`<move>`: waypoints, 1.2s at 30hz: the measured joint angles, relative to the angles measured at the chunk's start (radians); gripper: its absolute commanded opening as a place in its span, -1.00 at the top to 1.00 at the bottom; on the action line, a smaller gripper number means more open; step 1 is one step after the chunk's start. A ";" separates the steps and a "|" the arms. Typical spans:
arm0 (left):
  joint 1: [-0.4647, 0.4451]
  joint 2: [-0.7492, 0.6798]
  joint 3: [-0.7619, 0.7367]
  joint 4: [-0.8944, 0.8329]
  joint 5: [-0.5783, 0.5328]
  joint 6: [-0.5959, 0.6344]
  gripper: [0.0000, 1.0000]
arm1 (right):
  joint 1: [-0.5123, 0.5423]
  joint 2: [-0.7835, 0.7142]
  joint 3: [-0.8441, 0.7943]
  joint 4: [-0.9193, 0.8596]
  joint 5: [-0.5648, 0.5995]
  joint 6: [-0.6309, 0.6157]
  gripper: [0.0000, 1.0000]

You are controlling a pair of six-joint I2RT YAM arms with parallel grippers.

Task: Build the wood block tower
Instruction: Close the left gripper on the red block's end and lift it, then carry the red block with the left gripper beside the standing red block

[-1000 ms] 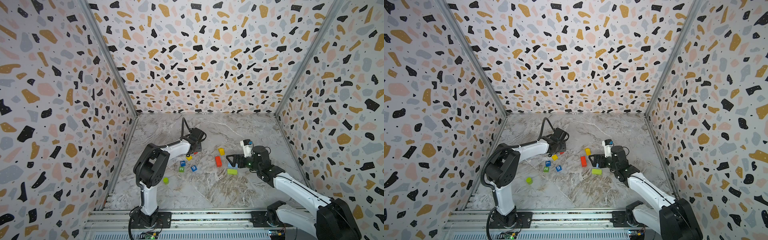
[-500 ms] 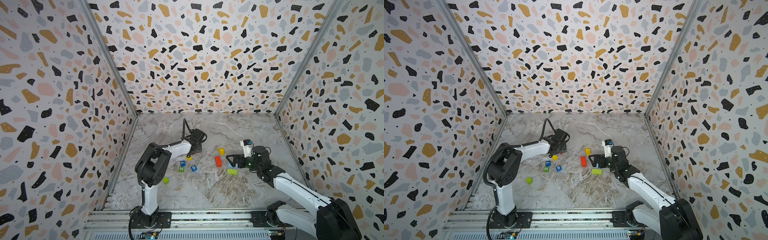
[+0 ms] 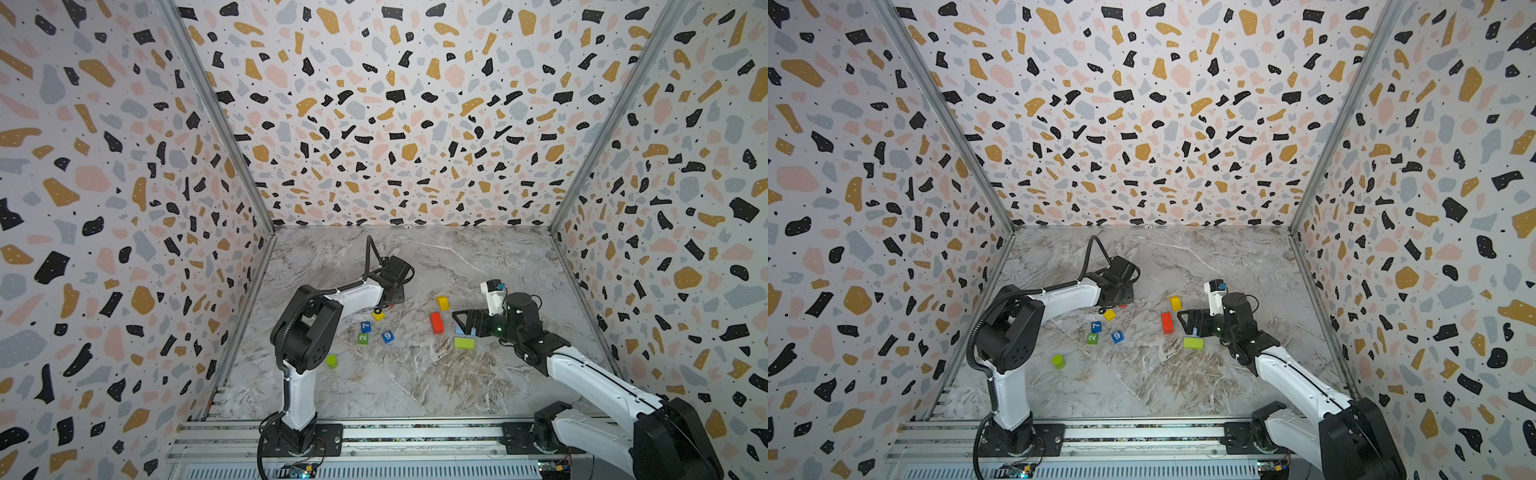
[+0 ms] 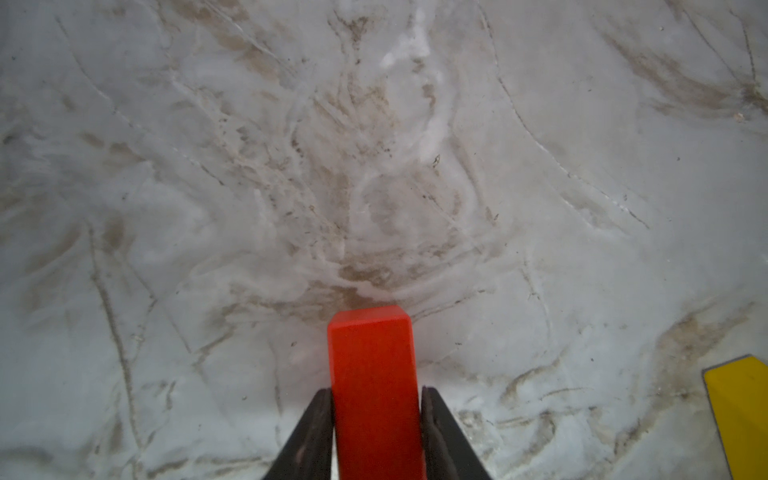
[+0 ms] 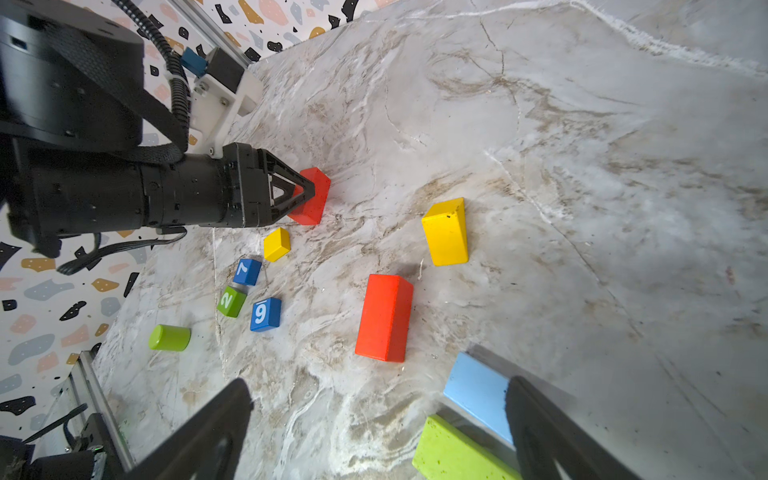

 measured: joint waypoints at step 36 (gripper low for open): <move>-0.114 -0.207 -0.092 -0.045 -0.023 -0.047 0.34 | -0.069 0.000 -0.010 0.014 -0.056 0.021 -0.94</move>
